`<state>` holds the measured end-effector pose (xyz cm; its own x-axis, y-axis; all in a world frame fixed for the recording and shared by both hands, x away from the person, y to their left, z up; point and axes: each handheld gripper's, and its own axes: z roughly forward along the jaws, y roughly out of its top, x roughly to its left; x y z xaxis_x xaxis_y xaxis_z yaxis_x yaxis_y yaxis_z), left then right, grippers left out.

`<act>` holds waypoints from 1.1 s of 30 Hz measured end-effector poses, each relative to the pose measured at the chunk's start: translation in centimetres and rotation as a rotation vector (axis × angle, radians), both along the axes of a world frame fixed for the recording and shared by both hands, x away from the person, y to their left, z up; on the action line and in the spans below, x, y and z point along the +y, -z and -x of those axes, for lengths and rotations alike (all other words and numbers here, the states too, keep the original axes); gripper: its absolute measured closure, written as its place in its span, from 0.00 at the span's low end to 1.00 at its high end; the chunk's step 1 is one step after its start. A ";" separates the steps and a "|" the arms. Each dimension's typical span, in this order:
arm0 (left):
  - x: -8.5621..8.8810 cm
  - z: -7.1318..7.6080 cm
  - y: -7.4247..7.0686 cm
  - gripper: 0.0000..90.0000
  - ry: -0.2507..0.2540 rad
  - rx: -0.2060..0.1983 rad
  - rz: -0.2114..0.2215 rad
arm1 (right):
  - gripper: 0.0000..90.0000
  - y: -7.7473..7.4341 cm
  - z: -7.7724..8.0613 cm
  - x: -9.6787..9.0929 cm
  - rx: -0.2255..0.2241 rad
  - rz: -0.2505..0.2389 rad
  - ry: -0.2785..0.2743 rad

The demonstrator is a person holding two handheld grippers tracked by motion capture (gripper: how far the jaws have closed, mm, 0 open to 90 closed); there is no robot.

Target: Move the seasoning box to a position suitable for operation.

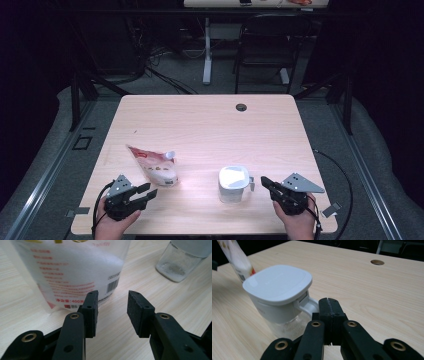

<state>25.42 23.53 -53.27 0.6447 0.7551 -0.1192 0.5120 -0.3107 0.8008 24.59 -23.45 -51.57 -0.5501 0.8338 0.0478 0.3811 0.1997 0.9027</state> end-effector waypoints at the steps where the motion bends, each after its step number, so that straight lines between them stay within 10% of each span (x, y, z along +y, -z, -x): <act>1: -0.1 0.0 0.1 0.68 0.004 0.000 0.002 | 1.00 -0.1 -0.1 0.0 -0.003 -0.008 -0.004; 11: -0.7 -0.1 0.4 0.68 0.020 0.011 -0.001 | 1.00 -1.5 -1.8 2.7 -0.026 0.019 -0.100; 33: -2.8 0.2 0.4 0.69 0.089 0.012 -0.030 | 1.00 -1.5 -2.2 3.2 -0.016 0.024 -0.120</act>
<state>25.26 20.74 -53.64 0.7082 0.6981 -0.1056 0.4910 -0.3795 0.7842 26.81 -20.23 -50.08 -0.6467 0.7625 0.0186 0.3383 0.2649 0.9030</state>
